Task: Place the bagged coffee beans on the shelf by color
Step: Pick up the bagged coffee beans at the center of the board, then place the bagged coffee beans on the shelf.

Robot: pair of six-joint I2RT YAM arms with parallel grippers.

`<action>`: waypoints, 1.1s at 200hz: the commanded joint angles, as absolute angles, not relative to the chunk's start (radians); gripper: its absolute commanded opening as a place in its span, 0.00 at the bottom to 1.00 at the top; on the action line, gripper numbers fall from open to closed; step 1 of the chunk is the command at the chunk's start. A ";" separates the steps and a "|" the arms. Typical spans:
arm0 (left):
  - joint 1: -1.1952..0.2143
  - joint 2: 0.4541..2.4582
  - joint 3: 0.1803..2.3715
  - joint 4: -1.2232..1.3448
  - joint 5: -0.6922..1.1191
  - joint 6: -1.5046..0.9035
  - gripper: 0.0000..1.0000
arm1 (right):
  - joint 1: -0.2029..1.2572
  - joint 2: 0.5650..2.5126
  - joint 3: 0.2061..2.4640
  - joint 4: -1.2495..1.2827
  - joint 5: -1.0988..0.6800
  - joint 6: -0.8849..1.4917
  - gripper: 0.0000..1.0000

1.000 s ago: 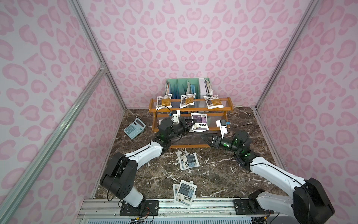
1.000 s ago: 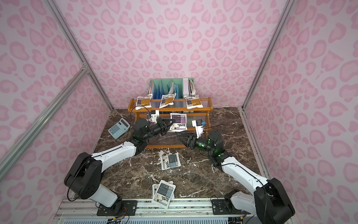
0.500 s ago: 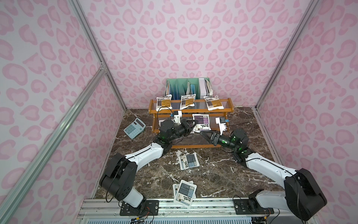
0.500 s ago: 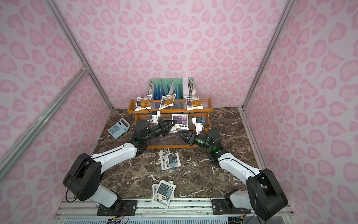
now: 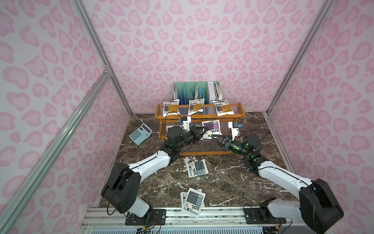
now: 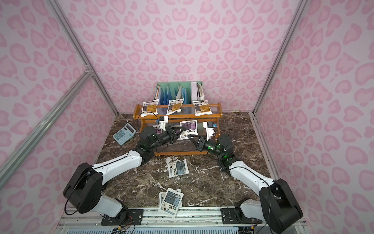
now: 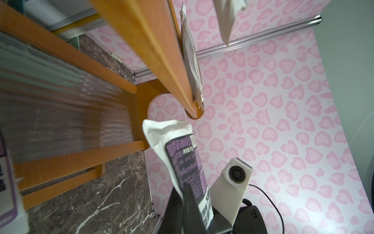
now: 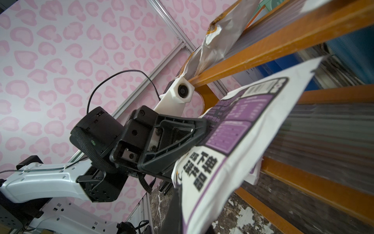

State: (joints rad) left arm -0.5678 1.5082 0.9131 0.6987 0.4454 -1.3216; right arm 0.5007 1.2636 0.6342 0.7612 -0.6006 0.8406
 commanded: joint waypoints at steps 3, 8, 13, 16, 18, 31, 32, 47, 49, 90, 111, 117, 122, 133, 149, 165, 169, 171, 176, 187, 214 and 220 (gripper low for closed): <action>-0.564 1.469 0.902 0.632 0.445 -1.263 0.17 | 0.483 1.239 0.610 0.711 -0.545 0.810 0.00; -0.564 1.460 0.901 0.613 0.442 -1.253 0.20 | 0.478 1.232 0.599 0.708 -0.545 0.811 0.00; -0.564 1.449 0.899 0.595 0.438 -1.241 0.26 | 0.475 1.226 0.590 0.703 -0.547 0.813 0.00; -0.564 1.444 0.899 0.584 0.435 -1.234 0.28 | 0.471 1.222 0.585 0.701 -0.547 0.813 0.00; -0.564 1.439 0.899 0.576 0.434 -1.229 0.29 | 0.470 1.219 0.583 0.698 -0.548 0.813 0.00; -0.564 1.412 0.899 0.515 0.421 -1.195 0.33 | 0.455 1.205 0.569 0.674 -0.551 0.810 0.00; -0.564 1.410 0.899 0.508 0.419 -1.192 0.33 | 0.453 1.203 0.567 0.674 -0.552 0.808 0.00; -0.564 1.379 0.900 0.429 0.405 -1.150 0.34 | 0.431 1.193 0.561 0.650 -0.559 0.797 0.00; -0.564 1.375 0.900 0.424 0.401 -1.143 0.34 | 0.427 1.193 0.561 0.648 -0.560 0.796 0.00; -0.564 1.263 0.896 0.150 0.328 -0.986 0.34 | 0.340 1.226 0.588 0.627 -0.605 0.758 0.00; -0.564 1.190 0.907 -0.065 0.227 -0.890 0.35 | 0.307 1.270 0.614 0.631 -0.632 0.743 0.00; -0.564 1.168 0.907 -0.112 0.190 -0.877 0.34 | 0.300 1.284 0.623 0.630 -0.636 0.736 0.00; -0.564 1.150 0.905 -0.150 0.162 -0.867 0.34 | 0.297 1.296 0.632 0.630 -0.639 0.732 0.00; -0.564 1.113 0.902 -0.207 0.106 -0.847 0.35 | 0.293 1.323 0.651 0.631 -0.645 0.722 0.00; -0.565 1.071 0.900 -0.276 0.050 -0.827 0.35 | 0.293 1.370 0.679 0.637 -0.653 0.715 0.00; -0.564 1.046 0.902 -0.332 0.003 -0.836 0.35 | 0.293 1.410 0.696 0.663 -0.664 0.726 0.00; -0.563 1.042 0.904 -0.348 -0.005 -0.840 0.35 | 0.293 1.421 0.700 0.671 -0.665 0.728 0.00; -0.563 1.039 0.905 -0.354 -0.010 -0.840 0.36 | 0.292 1.425 0.701 0.674 -0.664 0.729 0.00; -0.563 1.035 0.905 -0.364 -0.015 -0.841 0.36 | 0.292 1.436 0.706 0.679 -0.666 0.732 0.00; -0.563 1.029 0.904 -0.375 -0.018 -0.834 0.36 | 0.291 1.459 0.716 0.691 -0.665 0.738 0.00; -0.563 1.017 0.900 -0.406 -0.022 -0.828 0.35 | 0.292 1.509 0.735 0.720 -0.666 0.762 0.00; -0.562 1.017 0.900 -0.413 -0.021 -0.826 0.36 | 0.292 1.517 0.738 0.727 -0.667 0.766 0.00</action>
State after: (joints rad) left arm -0.5636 1.0237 0.8989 -0.3546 0.0082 -0.8532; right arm 0.2924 1.4918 0.7212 0.6613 -0.6556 0.7422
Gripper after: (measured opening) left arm 0.355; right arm 0.086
